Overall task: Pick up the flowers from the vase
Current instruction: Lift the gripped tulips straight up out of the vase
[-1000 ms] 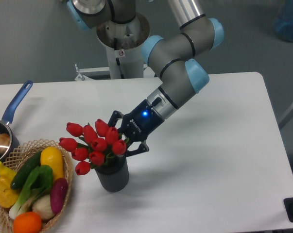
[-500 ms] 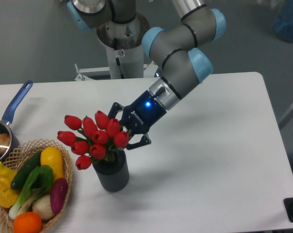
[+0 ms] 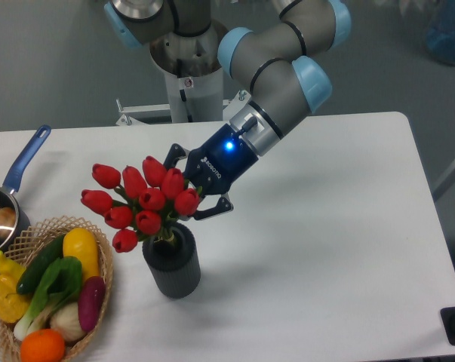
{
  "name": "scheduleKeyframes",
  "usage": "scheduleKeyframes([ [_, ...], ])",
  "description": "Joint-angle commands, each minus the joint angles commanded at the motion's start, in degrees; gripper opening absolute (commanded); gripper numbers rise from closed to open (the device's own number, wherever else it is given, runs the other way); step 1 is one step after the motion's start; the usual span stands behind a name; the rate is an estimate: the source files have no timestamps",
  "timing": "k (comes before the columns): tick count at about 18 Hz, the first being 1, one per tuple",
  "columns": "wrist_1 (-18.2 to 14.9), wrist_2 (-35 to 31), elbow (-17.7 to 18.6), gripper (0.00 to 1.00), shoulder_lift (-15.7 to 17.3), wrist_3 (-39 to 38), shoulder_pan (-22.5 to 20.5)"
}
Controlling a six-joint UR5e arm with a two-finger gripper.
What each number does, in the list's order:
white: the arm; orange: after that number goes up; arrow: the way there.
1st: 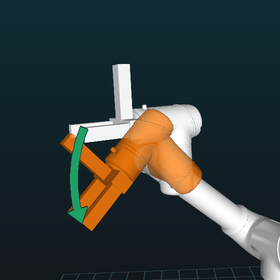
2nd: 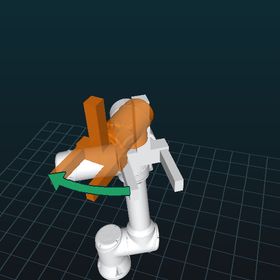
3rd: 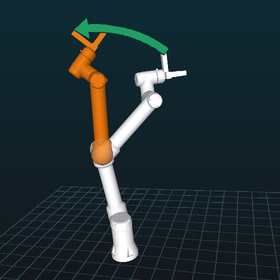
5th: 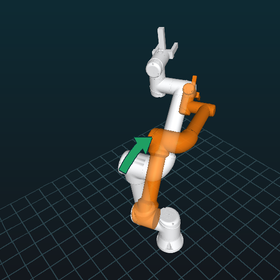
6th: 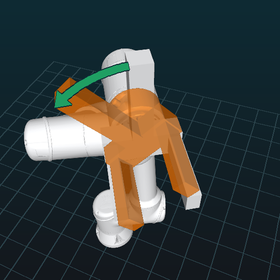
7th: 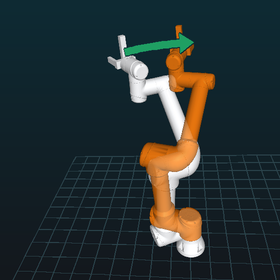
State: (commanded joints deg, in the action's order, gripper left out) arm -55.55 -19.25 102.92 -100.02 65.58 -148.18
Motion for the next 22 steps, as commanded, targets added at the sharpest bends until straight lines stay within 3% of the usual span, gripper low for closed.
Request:
scheduleKeyframes([
  [11,-0.09,4.92,-0.88,0.41,3.43,-2.55,-1.14],
  [22,-0.09,9.93,-2.37,0.41,4.4,-3.7,-2.55],
])
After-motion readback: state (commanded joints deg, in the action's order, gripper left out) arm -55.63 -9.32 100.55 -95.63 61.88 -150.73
